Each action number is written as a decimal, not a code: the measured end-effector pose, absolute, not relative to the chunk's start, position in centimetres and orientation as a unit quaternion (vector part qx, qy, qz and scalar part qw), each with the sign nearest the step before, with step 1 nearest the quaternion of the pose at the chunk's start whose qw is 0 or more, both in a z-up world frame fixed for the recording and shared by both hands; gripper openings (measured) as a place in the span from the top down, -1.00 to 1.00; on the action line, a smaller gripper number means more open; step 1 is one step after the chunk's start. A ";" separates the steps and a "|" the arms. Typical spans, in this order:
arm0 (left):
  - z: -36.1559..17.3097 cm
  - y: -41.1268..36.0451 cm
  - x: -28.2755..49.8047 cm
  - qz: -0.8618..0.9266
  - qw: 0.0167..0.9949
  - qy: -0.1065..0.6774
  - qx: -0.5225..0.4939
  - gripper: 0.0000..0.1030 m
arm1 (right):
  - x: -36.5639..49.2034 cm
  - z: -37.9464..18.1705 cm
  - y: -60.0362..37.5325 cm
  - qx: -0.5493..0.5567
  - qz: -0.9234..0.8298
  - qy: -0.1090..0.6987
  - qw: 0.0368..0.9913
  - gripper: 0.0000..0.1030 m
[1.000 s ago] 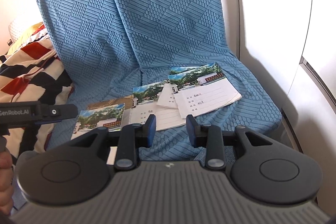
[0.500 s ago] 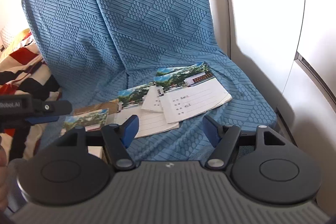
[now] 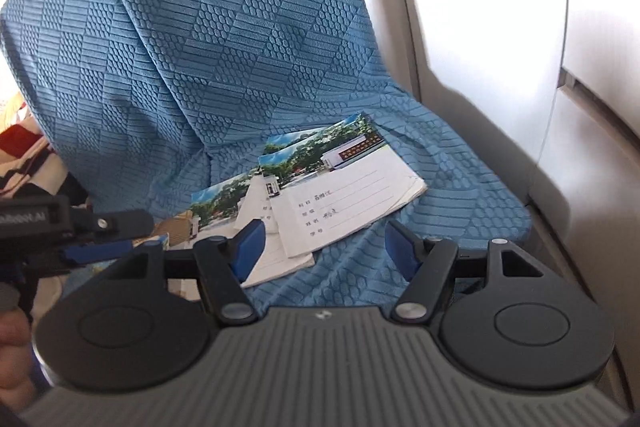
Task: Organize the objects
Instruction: 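Move both grippers toward the remaining photo form cards on the seat, then close the left gripper on a photo form card while the right gripper closes on another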
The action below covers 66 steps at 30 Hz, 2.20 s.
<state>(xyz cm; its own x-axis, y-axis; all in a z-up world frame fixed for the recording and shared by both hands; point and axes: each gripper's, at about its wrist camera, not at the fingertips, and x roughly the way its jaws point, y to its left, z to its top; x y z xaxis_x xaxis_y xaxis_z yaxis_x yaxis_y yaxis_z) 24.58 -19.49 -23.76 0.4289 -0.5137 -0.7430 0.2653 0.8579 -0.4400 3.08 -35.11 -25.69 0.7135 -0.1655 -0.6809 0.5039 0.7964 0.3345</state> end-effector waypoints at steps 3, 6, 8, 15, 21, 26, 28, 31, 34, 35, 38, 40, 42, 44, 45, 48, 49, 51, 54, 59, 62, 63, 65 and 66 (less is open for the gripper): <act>-25.1 -20.1 25.8 -0.230 0.828 0.493 -0.134 0.03 | 4.1 -26.5 -35.8 0.265 -0.185 0.332 0.886 -0.32; -26.6 -20.8 27.1 -0.231 0.818 0.508 -0.140 0.03 | 5.1 -27.7 -36.7 0.279 -0.181 0.339 0.880 -0.32; -27.6 -21.2 27.9 -0.235 0.809 0.518 -0.149 0.06 | 5.7 -28.6 -37.3 0.292 -0.179 0.346 0.873 -0.31; -31.3 -23.0 30.2 -0.237 0.786 0.546 -0.165 0.15 | 7.8 -31.8 -39.8 0.345 -0.176 0.361 0.848 -0.10; -33.9 -24.6 31.6 -0.245 0.765 0.571 -0.172 0.43 | 9.7 -32.9 -41.1 0.349 -0.185 0.362 0.844 0.30; -35.4 -25.5 32.4 -0.237 0.755 0.588 -0.167 0.50 | 10.6 -34.2 -41.7 0.358 -0.188 0.371 0.836 0.45; -35.9 -25.8 32.5 -0.234 0.751 0.595 -0.165 0.50 | 10.7 -34.6 -41.9 0.363 -0.189 0.375 0.832 0.48; -36.4 -25.9 32.6 -0.230 0.747 0.603 -0.164 0.50 | 10.8 -35.2 -42.0 0.367 -0.189 0.380 0.828 0.54; -36.7 -26.2 32.6 -0.227 0.741 0.611 -0.162 0.50 | 10.8 -35.6 -42.2 0.369 -0.189 0.383 0.826 0.55; -36.8 -26.3 32.6 -0.227 0.739 0.613 -0.162 0.50 | 10.8 -35.7 -42.2 0.370 -0.188 0.382 0.826 0.55; -37.1 -26.7 32.6 -0.229 0.729 0.623 -0.169 0.50 | 10.8 -36.0 -42.4 0.378 -0.186 0.386 0.821 0.55; -37.2 -27.0 32.6 -0.224 0.728 0.624 -0.174 0.50 | 10.8 -36.2 -42.5 0.379 -0.191 0.384 0.820 0.55; -37.2 -27.1 32.8 -0.219 0.727 0.625 -0.183 0.49 | 10.7 -36.4 -42.5 0.386 -0.190 0.385 0.817 0.59; -37.4 -27.0 32.9 -0.216 0.723 0.628 -0.193 0.48 | 10.7 -36.5 -42.6 0.389 -0.190 0.385 0.815 0.62; -37.4 -27.0 33.0 -0.216 0.721 0.628 -0.196 0.47 | 10.6 -36.6 -42.6 0.391 -0.190 0.386 0.814 0.63; -37.7 -26.9 33.2 -0.216 0.715 0.631 -0.210 0.46 | 10.6 -37.0 -42.8 0.402 -0.188 0.387 0.809 0.68; -37.8 -26.8 33.2 -0.216 0.711 0.633 -0.217 0.46 | 10.6 -37.1 -42.9 0.406 -0.187 0.387 0.807 0.68; -38.0 -26.8 33.2 -0.218 0.707 0.634 -0.227 0.52 | 10.5 -37.3 -43.0 0.412 -0.185 0.387 0.804 0.68; -38.6 -27.0 33.0 -0.221 0.692 0.643 -0.242 0.72 | 10.4 -37.5 -42.9 0.416 -0.184 0.384 0.803 0.69; -38.9 -26.9 32.4 -0.211 0.691 0.641 -0.261 0.90 | 10.1 -37.7 -43.1 0.429 -0.184 0.379 0.799 0.71; -38.4 -26.8 32.3 -0.213 0.697 0.631 -0.267 0.93 | 9.4 -37.6 -43.4 0.455 -0.174 0.365 0.793 0.67; -38.1 -26.7 32.3 -0.214 0.699 0.627 -0.268 0.94 | 9.1 -37.4 -43.5 0.462 -0.169 0.359 0.794 0.67; -37.6 -26.5 32.3 -0.211 0.703 0.621 -0.273 0.95 | 8.6 -36.8 -43.5 0.472 -0.161 0.345 0.795 0.64; -37.4 -26.4 32.3 -0.210 0.704 0.619 -0.278 0.95 | 8.2 -36.6 -43.5 0.480 -0.160 0.337 0.794 0.64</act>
